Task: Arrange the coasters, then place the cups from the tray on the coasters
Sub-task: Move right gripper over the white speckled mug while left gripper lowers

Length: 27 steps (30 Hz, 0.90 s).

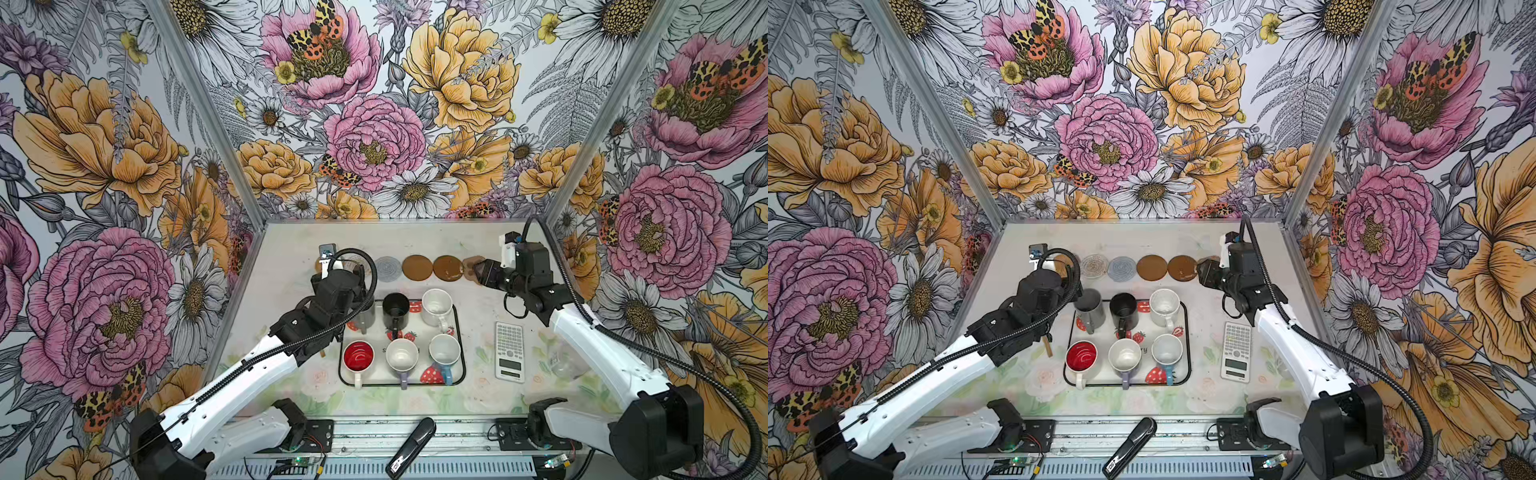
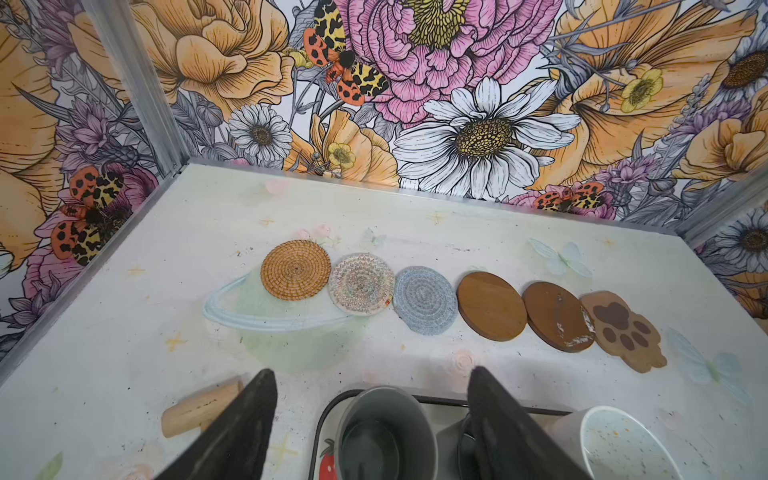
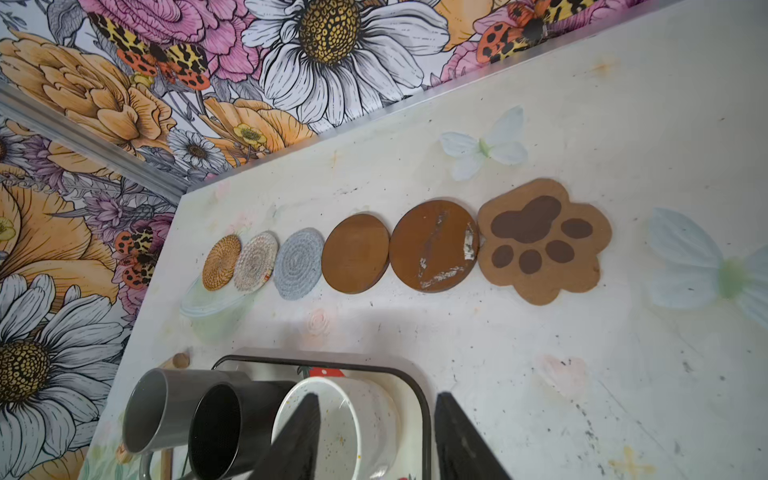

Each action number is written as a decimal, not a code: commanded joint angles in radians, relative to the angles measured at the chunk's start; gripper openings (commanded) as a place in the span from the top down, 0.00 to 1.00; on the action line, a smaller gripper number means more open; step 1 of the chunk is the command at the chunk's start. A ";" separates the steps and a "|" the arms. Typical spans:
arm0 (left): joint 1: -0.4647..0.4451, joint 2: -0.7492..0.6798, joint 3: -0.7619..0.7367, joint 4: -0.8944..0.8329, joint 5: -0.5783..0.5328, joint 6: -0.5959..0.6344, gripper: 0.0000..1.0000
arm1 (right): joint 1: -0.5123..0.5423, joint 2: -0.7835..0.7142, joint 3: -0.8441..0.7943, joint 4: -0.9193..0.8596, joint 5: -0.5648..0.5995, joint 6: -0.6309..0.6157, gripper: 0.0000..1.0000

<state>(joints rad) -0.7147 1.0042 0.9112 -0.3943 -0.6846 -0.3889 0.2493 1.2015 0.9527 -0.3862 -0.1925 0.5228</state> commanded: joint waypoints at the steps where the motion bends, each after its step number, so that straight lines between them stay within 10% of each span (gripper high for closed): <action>1: 0.038 -0.022 -0.034 0.058 0.031 0.027 0.25 | 0.091 -0.011 0.043 -0.116 0.101 -0.048 0.53; 27: 0.207 -0.076 -0.143 0.096 0.170 0.005 0.24 | 0.419 0.114 0.082 -0.385 0.201 -0.079 0.49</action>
<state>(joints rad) -0.5182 0.9470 0.7807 -0.3237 -0.5369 -0.3862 0.6567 1.3048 1.0435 -0.7536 -0.0032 0.4576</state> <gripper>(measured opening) 0.759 0.508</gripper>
